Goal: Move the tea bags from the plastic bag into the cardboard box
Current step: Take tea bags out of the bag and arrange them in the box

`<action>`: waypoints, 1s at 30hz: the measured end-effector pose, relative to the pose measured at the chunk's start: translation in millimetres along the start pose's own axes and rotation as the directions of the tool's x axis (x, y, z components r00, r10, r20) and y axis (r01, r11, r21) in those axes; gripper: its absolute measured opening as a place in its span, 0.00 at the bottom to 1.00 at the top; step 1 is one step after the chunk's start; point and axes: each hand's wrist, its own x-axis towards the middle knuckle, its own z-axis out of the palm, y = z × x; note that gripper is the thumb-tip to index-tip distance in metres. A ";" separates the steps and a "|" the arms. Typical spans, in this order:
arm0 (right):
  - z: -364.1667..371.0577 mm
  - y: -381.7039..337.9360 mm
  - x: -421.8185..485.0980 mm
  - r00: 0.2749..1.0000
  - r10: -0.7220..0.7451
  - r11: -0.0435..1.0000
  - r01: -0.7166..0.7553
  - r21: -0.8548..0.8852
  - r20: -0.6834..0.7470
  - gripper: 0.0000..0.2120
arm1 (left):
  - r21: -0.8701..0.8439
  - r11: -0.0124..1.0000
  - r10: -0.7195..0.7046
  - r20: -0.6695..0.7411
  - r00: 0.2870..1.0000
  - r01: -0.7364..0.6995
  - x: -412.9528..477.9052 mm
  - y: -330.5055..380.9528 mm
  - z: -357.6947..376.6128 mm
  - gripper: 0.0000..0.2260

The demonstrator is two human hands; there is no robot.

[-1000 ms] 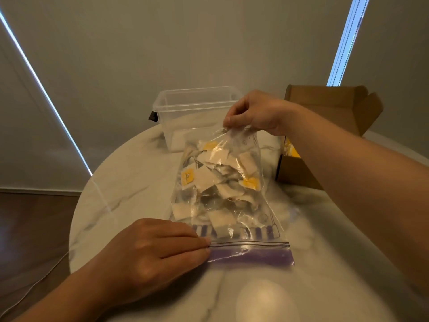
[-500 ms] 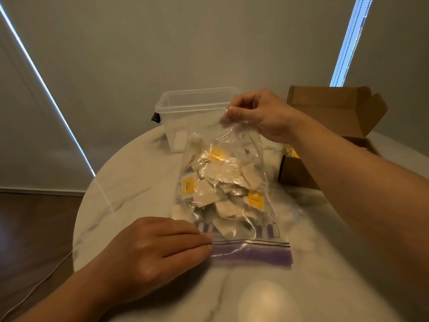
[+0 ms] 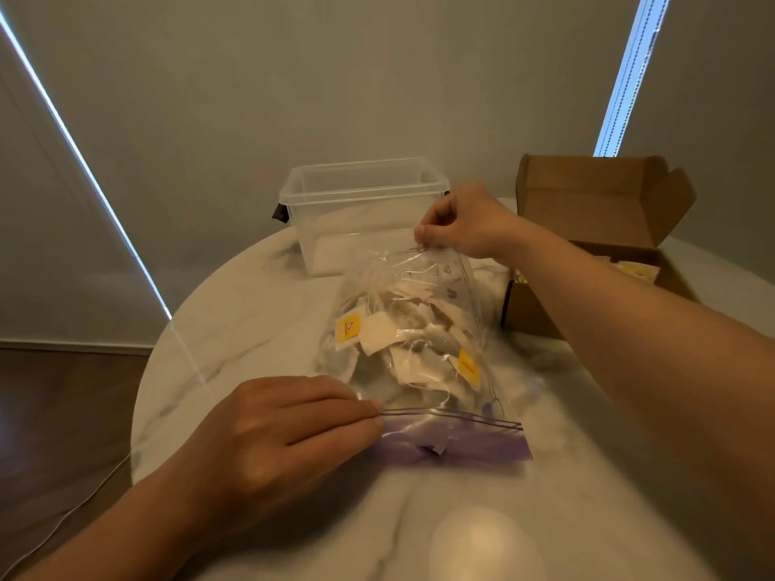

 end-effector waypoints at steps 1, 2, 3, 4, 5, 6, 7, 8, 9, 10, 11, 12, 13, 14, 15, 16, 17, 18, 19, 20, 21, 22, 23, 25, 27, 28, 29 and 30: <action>2.9 1.4 1.8 1.000 -0.007 0.998 0.006 -0.066 -0.022 0.05 | -0.020 1.000 -0.021 -0.024 0.999 0.020 2.9 -0.4 1.3 0.11; 5.9 2.3 3.2 0.999 -0.013 0.994 0.009 -0.111 -0.035 0.06 | -0.047 0.998 -0.045 -0.043 0.998 0.043 6.3 -1.8 2.8 0.09; 9.5 2.3 4.6 0.999 -0.017 0.991 0.012 -0.136 -0.038 0.06 | -0.077 0.995 -0.063 -0.048 0.997 0.059 9.8 -3.8 3.2 0.07; 13.5 1.9 6.3 0.999 -0.021 0.989 0.016 -0.146 -0.034 0.06 | -0.107 0.992 -0.073 -0.048 0.996 0.067 13.3 -6.3 3.5 0.04; 18.0 1.4 9.0 0.999 -0.019 0.989 0.015 -0.144 -0.027 0.06 | -0.127 0.989 -0.079 -0.040 0.996 0.073 17.7 -8.4 2.3 0.03; 23.0 0.1 12.7 1.000 -0.018 0.991 0.016 -0.135 -0.019 0.06 | -0.137 0.988 -0.072 -0.028 0.997 0.067 22.0 -10.7 0.7 0.05; 28.5 -2.2 17.0 1.000 -0.019 0.992 0.018 -0.123 -0.010 0.06 | -0.136 0.989 -0.059 -0.007 0.998 0.057 26.7 -12.9 -1.6 0.06; 34.8 -4.9 21.5 1.000 -0.025 0.993 0.025 -0.115 -0.001 0.06 | -0.137 0.989 -0.048 0.015 0.999 0.050 31.2 -14.6 -4.1 0.05; 41.4 -7.8 25.9 0.999 -0.037 0.993 0.038 -0.113 0.007 0.05 | -0.141 0.989 -0.036 0.043 0.998 0.042 35.9 -15.5 -6.3 0.04; 48.1 -10.4 29.3 0.998 -0.053 0.992 0.054 -0.118 0.014 0.05 | -0.152 0.988 -0.026 0.064 0.998 0.035 39.5 -16.5 -8.0 0.03; 54.2 -12.7 31.4 0.998 -0.064 0.991 0.066 -0.120 0.028 0.05 | -0.161 0.986 -0.018 0.084 0.996 0.032 42.9 -17.7 -9.0 0.04; 59.1 -14.1 32.1 0.996 -0.069 0.991 0.074 -0.113 0.048 0.05 | -0.166 0.986 -0.011 0.104 0.995 0.028 46.2 -19.1 -9.1 0.06; 62.5 -14.2 32.0 0.995 -0.074 0.991 0.081 -0.103 0.071 0.05 | -0.174 0.984 -0.008 0.123 0.992 0.029 49.5 -20.2 -8.9 0.08; 63.5 -13.9 31.3 0.993 -0.079 0.992 0.088 -0.094 0.089 0.05 | -0.187 0.982 -0.003 0.134 0.991 0.028 52.8 -21.5 -8.0 0.09; 62.0 -13.7 29.8 0.992 -0.084 0.992 0.092 -0.087 0.097 0.05 | -0.198 0.980 -0.001 0.144 0.990 0.030 56.0 -22.8 -7.1 0.10; 57.5 -13.6 28.1 0.992 -0.087 0.992 0.095 -0.079 0.095 0.05 | -0.204 0.978 0.000 0.153 0.988 0.032 59.3 -24.0 -5.9 0.12; 50.4 -13.8 25.8 0.992 -0.089 0.993 0.095 -0.070 0.084 0.06 | -0.206 0.978 0.001 0.162 0.987 0.033 62.5 -25.1 -4.5 0.13; 40.9 -14.7 21.8 0.994 -0.086 0.994 0.090 -0.068 0.071 0.07 | -0.206 0.978 0.004 0.166 0.986 0.031 65.3 -26.1 -2.7 0.15; 29.6 -16.3 16.4 0.995 -0.082 0.993 0.086 -0.074 0.057 0.09 | -0.205 0.978 0.006 0.165 0.986 0.029 68.2 -27.0 -0.5 0.16; 17.3 -17.6 9.8 0.996 -0.081 0.993 0.084 -0.084 0.039 0.10 | -0.206 0.978 0.004 0.158 0.987 0.029 71.1 -27.9 1.4 0.16; 4.6 -19.1 1.8 0.996 -0.083 0.992 0.084 -0.091 0.015 0.11 | -0.211 0.977 -0.003 0.151 0.989 0.035 74.4 -28.6 3.3 0.17; -8.2 -19.8 -7.4 0.996 -0.084 0.992 0.083 -0.096 -0.015 0.11 | -0.219 0.975 -0.012 0.144 0.990 0.044 78.1 -29.6 5.3 0.17; -20.4 -19.5 -18.1 0.995 -0.083 0.992 0.078 -0.102 -0.048 0.10 | -0.230 0.972 -0.022 0.139 0.990 0.054 82.0 -30.5 6.9 0.17; -42.6 -16.4 -43.0 0.991 -0.064 0.992 0.051 -0.115 -0.119 0.09 | -0.252 0.965 -0.042 0.141 0.989 0.077 89.5 -32.0 9.8 0.18; -59.3 -10.7 -71.0 0.983 -0.040 0.996 0.024 -0.091 -0.179 0.09 | -0.264 0.958 -0.070 0.160 0.985 0.111 96.9 -33.5 10.6 0.18; -64.9 -8.0 -85.2 0.979 -0.033 0.997 0.019 -0.069 -0.202 0.09 | -0.272 0.953 -0.088 0.165 0.982 0.131 100.2 -34.0 10.9 0.18; -68.3 -5.9 -98.6 0.976 -0.029 0.998 0.018 -0.052 -0.216 0.08 | -0.281 0.948 -0.109 0.162 0.981 0.152 102.9 -34.8 11.5 0.18; -69.9 -3.9 -110.1 0.974 -0.029 0.999 0.021 -0.038 -0.224 0.08 | -0.285 0.943 -0.132 0.153 0.979 0.171 104.9 -35.6 12.5 0.19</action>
